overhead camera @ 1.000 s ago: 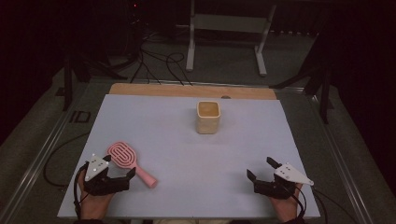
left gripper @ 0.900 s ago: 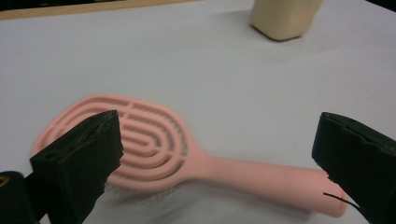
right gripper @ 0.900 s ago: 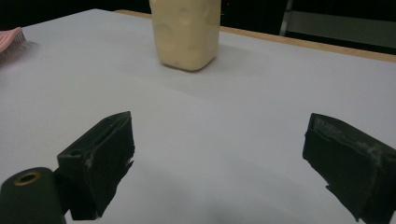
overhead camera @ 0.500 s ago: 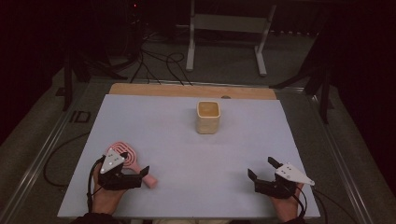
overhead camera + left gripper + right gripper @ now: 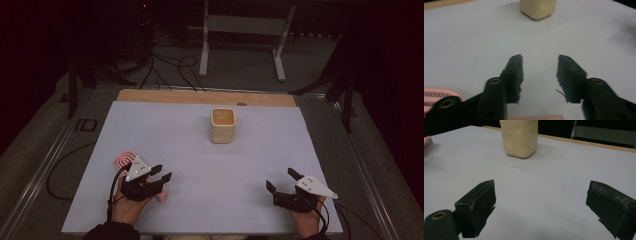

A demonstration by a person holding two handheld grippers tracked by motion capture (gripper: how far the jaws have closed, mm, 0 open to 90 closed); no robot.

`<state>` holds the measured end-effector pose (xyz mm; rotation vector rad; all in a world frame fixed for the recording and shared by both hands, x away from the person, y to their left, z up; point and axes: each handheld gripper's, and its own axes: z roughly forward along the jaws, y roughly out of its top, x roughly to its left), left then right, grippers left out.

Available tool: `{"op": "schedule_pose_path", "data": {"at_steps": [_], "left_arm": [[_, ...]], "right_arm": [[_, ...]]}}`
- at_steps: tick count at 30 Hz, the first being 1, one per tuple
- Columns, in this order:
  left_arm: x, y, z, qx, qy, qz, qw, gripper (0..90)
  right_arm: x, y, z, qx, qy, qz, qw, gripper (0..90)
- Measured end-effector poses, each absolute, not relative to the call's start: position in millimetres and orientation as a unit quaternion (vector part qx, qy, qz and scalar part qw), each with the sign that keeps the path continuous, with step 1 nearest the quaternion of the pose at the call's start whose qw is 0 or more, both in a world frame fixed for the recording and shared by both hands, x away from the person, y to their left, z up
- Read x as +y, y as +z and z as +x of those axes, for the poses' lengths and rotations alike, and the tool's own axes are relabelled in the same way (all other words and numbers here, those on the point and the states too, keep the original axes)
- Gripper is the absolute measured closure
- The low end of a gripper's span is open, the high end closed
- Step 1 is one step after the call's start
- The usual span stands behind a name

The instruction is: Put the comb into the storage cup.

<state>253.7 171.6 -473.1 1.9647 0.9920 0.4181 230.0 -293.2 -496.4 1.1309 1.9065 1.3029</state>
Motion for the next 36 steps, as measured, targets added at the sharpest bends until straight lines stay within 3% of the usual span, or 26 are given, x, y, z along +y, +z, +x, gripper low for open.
{"op": "schedule_pose_path", "data": {"at_steps": [9, 15, 36], "left_arm": [[167, -488, 253, 0.398, 0.136, 0.811, 0.407, 89.9], [166, -498, 251, 0.399, 0.111, 0.830, 0.372, 90.0], [209, -499, 233, 0.436, 0.115, 0.811, 0.373, 89.9]], "right_arm": [[-293, -497, 230, 0.712, 0.484, 0.423, 0.282, 8.8], [-293, -497, 231, 0.712, 0.483, 0.423, 0.283, 8.8], [-291, -497, 231, 0.716, 0.480, 0.422, 0.281, 8.9]]}}
